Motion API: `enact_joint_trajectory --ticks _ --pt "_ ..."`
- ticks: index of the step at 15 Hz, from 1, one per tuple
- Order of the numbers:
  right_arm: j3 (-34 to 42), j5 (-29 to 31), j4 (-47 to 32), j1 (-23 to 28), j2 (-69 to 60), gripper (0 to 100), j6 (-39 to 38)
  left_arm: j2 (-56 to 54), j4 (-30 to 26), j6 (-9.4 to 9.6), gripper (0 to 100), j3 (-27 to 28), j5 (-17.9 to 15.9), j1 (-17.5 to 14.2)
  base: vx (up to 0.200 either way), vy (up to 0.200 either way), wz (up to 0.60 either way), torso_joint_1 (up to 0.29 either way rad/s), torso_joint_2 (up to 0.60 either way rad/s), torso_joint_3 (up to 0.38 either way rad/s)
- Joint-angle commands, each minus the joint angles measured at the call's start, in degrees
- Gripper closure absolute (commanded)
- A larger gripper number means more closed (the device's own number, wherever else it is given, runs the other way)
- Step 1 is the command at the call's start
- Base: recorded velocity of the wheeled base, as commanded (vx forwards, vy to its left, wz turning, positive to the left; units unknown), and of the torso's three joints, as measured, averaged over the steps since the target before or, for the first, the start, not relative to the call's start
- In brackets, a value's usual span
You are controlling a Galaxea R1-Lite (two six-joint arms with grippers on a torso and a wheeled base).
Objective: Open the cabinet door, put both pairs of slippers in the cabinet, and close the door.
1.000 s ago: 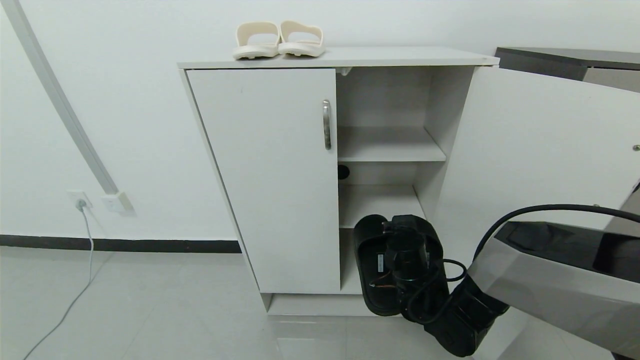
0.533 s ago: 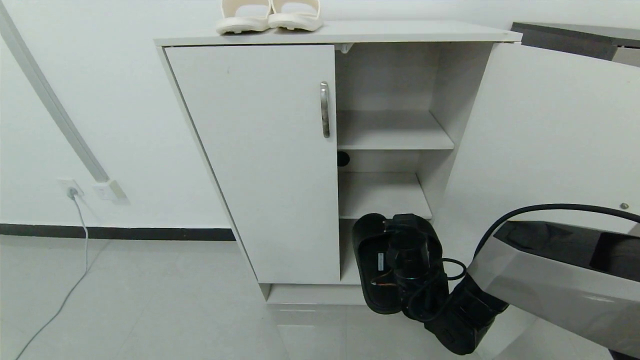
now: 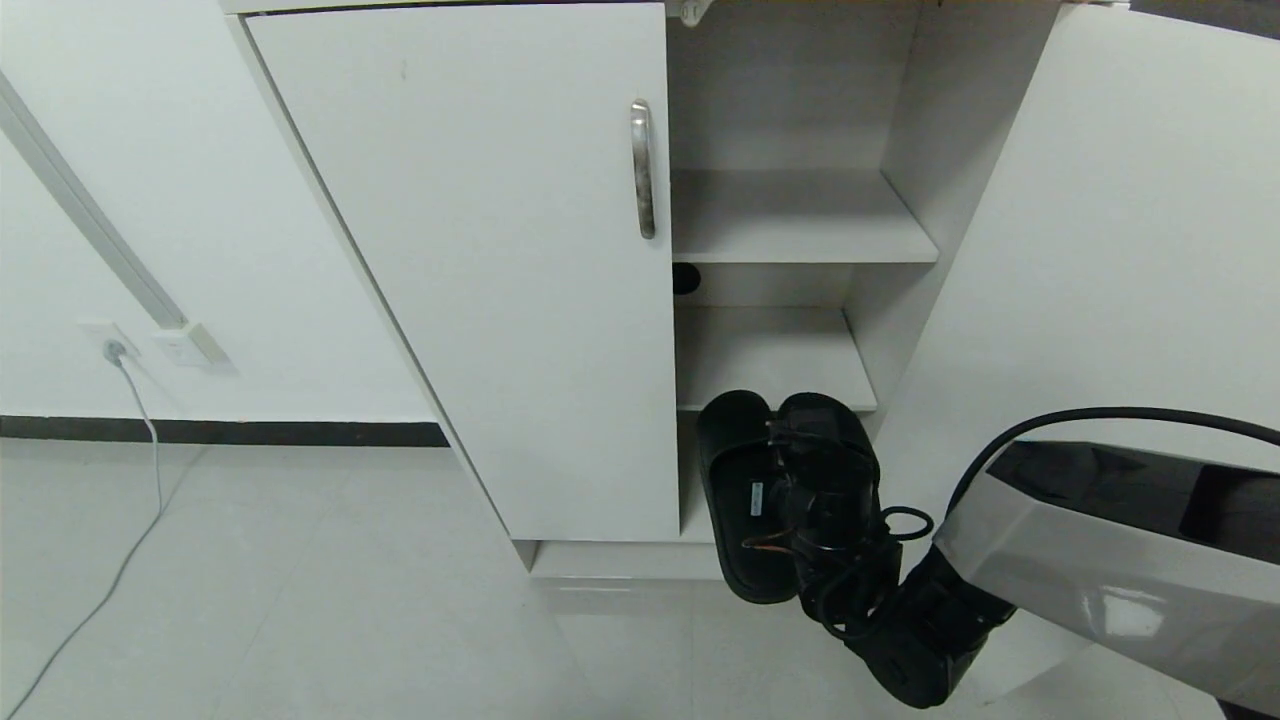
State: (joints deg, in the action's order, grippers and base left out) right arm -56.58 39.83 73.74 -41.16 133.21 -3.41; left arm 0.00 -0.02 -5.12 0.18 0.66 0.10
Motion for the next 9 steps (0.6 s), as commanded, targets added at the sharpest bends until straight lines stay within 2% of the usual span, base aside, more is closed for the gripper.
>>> enact_joint_trajectory --ticks 1,8,9 --pt "0.2 0.0 2.8 0.0 1.4 100 1.3 0.1 0.0 -0.07 100 0.0 0.0 0.0 0.0 0.0 0.0 0.0 0.0 0.0" --pt "0.2 -0.7 3.4 0.1 2.0 100 1.6 0.1 0.0 0.02 100 0.0 0.2 0.0 0.0 0.0 0.0 0.0 0.0 0.0" --pt "0.2 -0.7 3.4 0.1 1.9 100 1.6 0.1 0.0 0.02 100 0.0 0.2 0.0 0.0 -0.2 0.0 0.002 0.0 -0.002"
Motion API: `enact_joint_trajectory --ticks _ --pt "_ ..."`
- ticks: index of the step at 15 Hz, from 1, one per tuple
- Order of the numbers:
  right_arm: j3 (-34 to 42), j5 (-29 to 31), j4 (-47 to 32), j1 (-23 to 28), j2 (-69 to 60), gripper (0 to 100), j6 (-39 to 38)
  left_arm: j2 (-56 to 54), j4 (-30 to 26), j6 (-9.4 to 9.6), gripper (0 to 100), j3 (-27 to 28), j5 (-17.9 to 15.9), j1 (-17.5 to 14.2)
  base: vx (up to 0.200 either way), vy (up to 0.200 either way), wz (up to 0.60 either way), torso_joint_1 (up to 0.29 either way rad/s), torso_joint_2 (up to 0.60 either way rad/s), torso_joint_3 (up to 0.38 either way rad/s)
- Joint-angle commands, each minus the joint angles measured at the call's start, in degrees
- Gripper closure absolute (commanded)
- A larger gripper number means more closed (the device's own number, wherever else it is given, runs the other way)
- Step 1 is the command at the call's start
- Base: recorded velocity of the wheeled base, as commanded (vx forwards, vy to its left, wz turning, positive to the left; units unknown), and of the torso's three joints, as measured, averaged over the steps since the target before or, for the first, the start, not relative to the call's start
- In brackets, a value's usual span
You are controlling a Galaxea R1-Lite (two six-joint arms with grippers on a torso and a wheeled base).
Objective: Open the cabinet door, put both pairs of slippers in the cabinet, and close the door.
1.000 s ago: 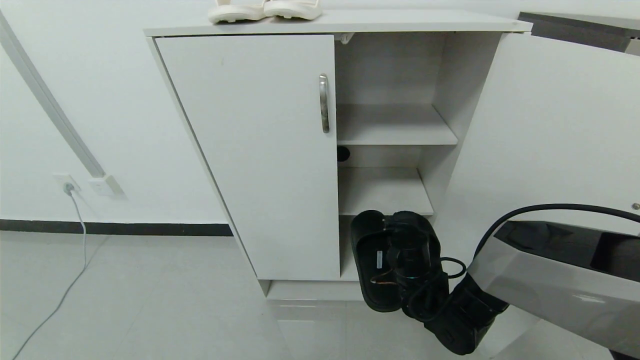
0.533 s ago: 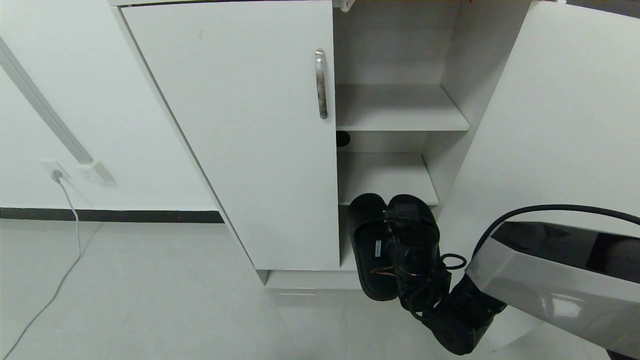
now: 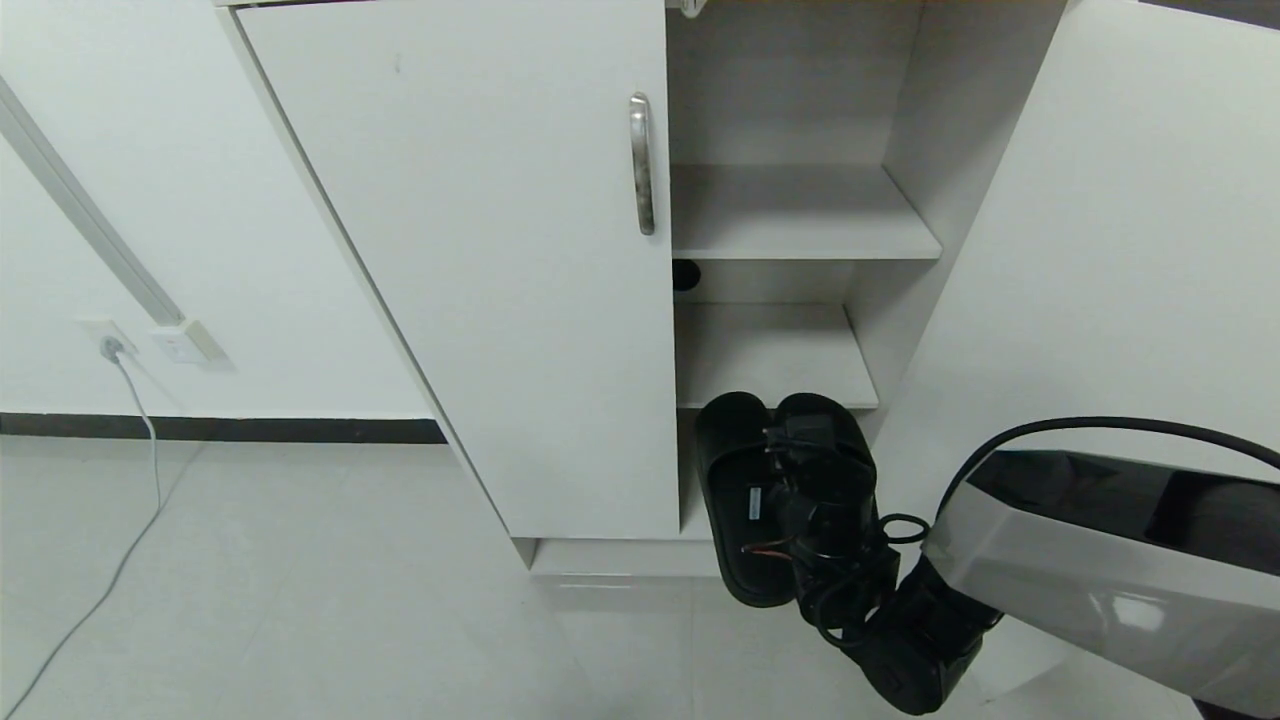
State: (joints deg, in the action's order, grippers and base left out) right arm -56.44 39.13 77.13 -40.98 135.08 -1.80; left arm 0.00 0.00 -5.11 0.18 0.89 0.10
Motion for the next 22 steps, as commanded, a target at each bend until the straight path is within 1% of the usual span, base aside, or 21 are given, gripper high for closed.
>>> enact_joint_trajectory --ticks 1,5,8,10,14,20,22 --pt "-0.1 0.0 0.0 -0.1 0.1 100 0.0 0.0 0.0 0.01 100 0.0 0.0 0.0 0.0 0.0 0.0 0.0 0.0 0.0" --pt "-0.5 0.0 -0.2 -0.1 0.1 100 0.0 0.1 0.1 -0.08 100 0.0 0.0 0.0 0.0 0.0 0.0 0.0 0.0 0.0" --pt "-3.0 -0.1 -1.5 -0.1 0.7 100 0.1 0.0 0.1 -0.08 100 0.0 0.0 0.0 0.0 0.0 0.0 0.0 0.0 0.0" --pt "-3.2 -1.1 -1.5 -0.1 1.2 100 1.7 0.0 0.0 -0.08 100 0.0 0.0 0.0 0.0 0.0 0.0 0.0 0.0 0.0" --pt "-5.0 -1.8 -2.6 0.9 1.5 100 1.9 0.1 0.1 -0.08 100 0.0 -0.1 0.0 0.0 0.0 0.0 0.0 0.0 0.0" --pt "-5.3 -1.8 -3.0 1.3 1.5 100 1.6 0.0 0.0 -0.08 100 0.0 -0.2 0.0 0.0 0.0 0.0 0.0 0.0 0.0" --pt "-5.6 -1.8 -3.0 1.5 1.5 100 1.6 0.1 0.0 -0.08 100 0.0 -0.2 0.0 0.2 0.0 0.0 -0.005 0.0 0.005"
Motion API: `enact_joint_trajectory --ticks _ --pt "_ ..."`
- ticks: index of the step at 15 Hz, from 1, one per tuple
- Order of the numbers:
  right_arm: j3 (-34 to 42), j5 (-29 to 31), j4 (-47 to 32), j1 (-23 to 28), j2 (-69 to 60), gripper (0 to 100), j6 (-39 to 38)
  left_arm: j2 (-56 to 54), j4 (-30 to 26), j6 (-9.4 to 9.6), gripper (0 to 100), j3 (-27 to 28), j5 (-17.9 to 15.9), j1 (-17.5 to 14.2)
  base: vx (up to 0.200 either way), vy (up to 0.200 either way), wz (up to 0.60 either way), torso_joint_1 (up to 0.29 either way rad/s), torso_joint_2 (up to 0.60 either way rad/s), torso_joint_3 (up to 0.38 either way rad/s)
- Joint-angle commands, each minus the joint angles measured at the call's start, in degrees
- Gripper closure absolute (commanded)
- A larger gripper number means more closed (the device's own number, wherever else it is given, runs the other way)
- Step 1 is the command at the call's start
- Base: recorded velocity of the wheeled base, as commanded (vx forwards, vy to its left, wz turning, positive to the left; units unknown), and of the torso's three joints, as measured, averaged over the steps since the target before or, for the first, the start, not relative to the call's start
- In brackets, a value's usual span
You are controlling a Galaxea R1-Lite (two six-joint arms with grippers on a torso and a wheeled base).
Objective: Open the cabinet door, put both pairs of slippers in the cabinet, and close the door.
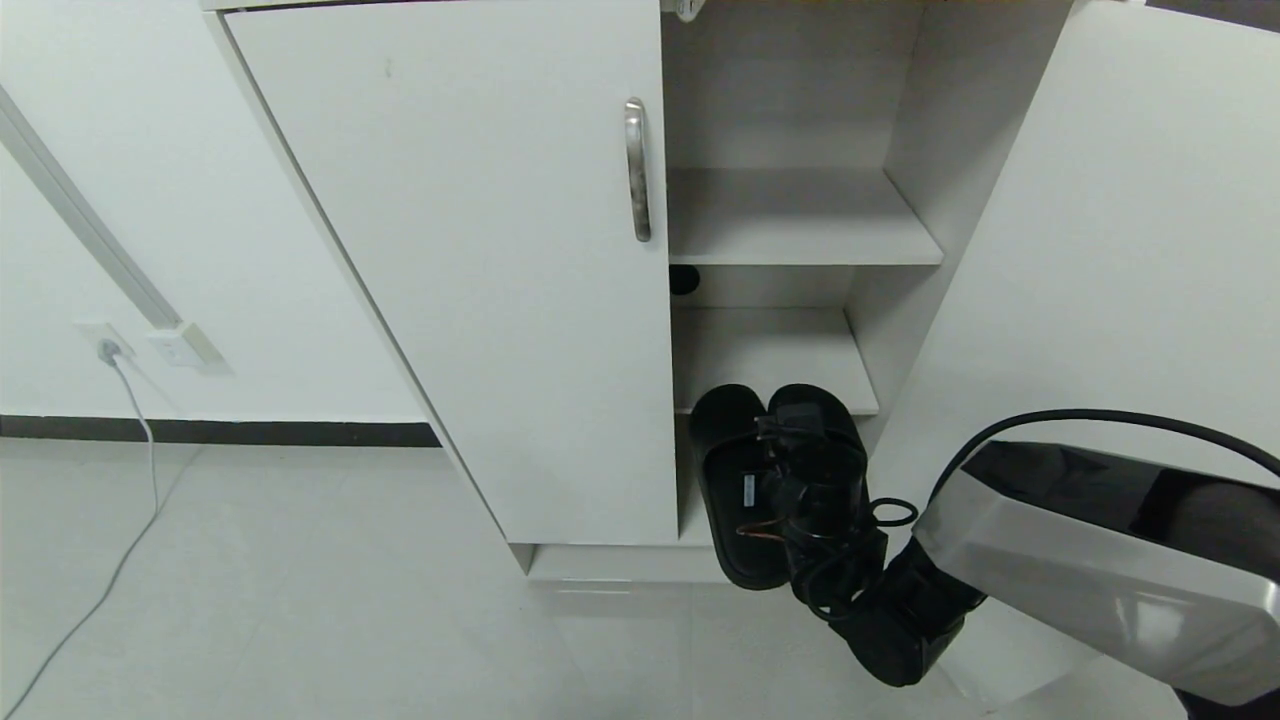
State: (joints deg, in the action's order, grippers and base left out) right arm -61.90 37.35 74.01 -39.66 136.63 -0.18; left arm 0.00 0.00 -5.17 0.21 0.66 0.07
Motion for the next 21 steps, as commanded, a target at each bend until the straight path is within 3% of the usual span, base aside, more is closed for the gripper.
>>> enact_joint_trajectory --ticks 1,8,21 --pt "-0.4 0.0 0.1 0.3 -0.1 100 0.0 0.1 0.0 -0.02 100 0.0 0.0 0.0 0.2 0.0 0.0 -0.007 0.0 0.002" --pt "-1.6 0.0 -1.3 1.2 -0.1 100 0.4 0.1 0.1 -0.02 100 0.0 0.1 0.0 0.171 0.0 0.0 0.002 0.0 0.001" --pt "-27.3 -1.3 -18.7 6.7 7.7 100 -0.3 0.0 0.1 -0.02 100 0.0 0.1 0.0 0.0 0.0 0.0 0.0 0.0 0.0"
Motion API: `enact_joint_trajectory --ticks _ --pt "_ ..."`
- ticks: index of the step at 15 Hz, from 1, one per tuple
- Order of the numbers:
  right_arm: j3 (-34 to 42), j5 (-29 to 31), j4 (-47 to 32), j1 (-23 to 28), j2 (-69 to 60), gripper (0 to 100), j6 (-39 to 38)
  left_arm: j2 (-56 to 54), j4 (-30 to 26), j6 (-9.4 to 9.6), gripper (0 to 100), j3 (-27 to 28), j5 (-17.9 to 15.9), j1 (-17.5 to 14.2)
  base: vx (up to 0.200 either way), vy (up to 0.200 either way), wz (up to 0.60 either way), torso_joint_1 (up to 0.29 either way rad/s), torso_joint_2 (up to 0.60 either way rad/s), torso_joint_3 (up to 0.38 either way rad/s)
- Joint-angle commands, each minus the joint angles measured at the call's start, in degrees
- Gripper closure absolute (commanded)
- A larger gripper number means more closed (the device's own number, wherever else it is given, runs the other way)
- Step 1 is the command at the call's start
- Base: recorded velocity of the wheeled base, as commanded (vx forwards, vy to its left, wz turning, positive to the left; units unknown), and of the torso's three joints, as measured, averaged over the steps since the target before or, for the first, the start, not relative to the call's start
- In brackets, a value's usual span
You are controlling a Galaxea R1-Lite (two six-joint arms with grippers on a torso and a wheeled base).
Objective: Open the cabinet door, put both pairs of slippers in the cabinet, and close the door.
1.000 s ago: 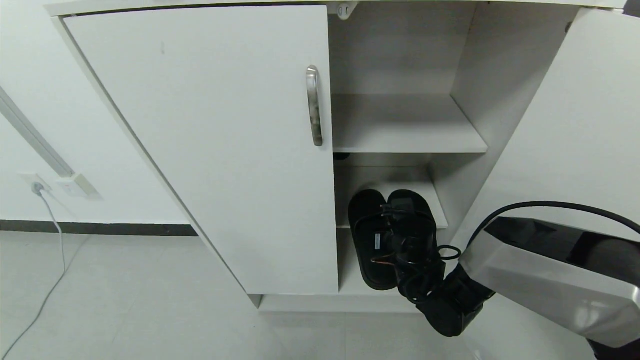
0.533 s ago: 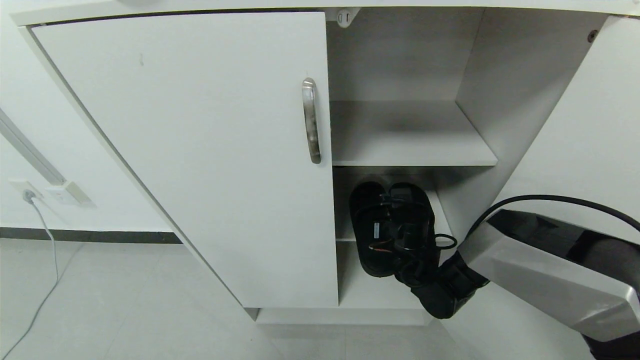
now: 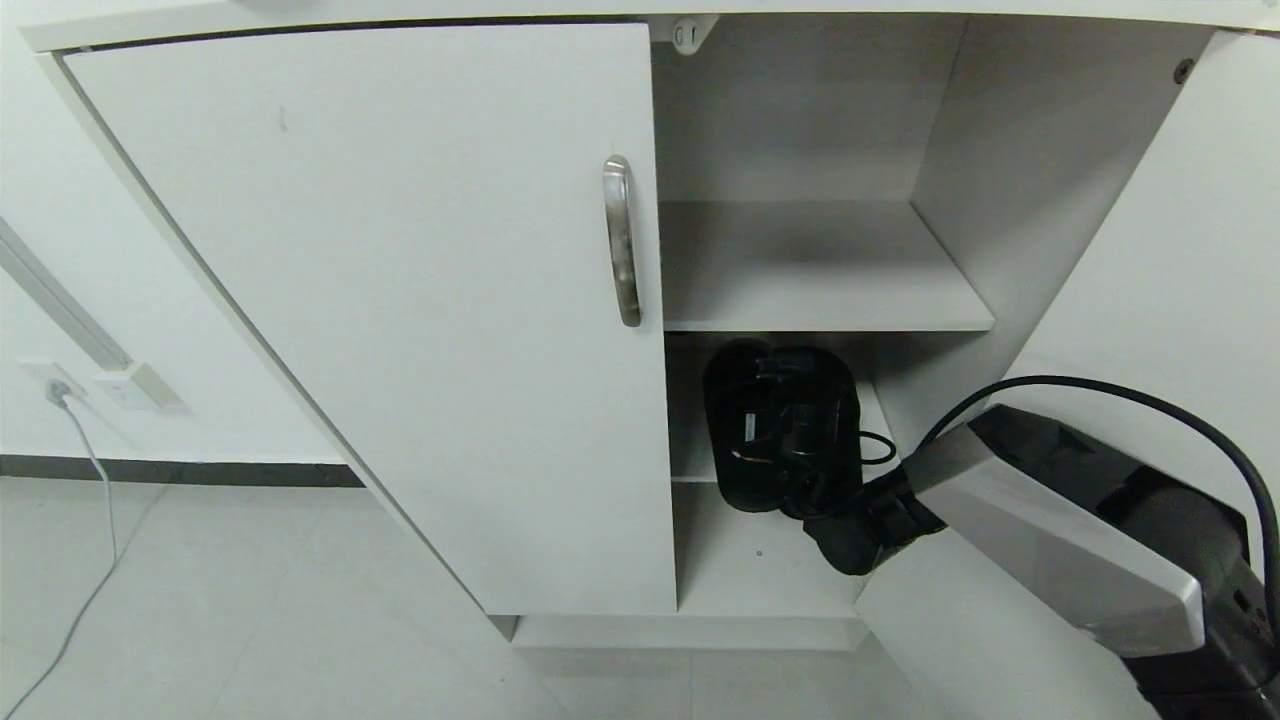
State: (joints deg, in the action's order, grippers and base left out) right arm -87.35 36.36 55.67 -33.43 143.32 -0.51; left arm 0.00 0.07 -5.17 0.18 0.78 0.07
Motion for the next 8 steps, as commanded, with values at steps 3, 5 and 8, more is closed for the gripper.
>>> enact_joint_trajectory --ticks 3,5,8 --pt "-6.0 -1.6 -2.7 1.5 2.2 100 0.0 0.1 0.0 -0.02 100 0.0 0.0 0.0 0.0 0.0 0.0 0.0 0.0 0.0" --pt "-10.4 -1.6 -6.0 2.1 3.0 100 0.0 0.1 0.0 -0.02 100 0.0 0.0 0.0 0.0 0.0 0.0 0.0 0.0 0.0" --pt "-13.1 -2.0 -8.5 2.6 3.6 100 0.0 0.0 0.0 -0.02 100 0.0 0.0 0.0 0.0 0.0 0.0 0.0 0.0 0.0"
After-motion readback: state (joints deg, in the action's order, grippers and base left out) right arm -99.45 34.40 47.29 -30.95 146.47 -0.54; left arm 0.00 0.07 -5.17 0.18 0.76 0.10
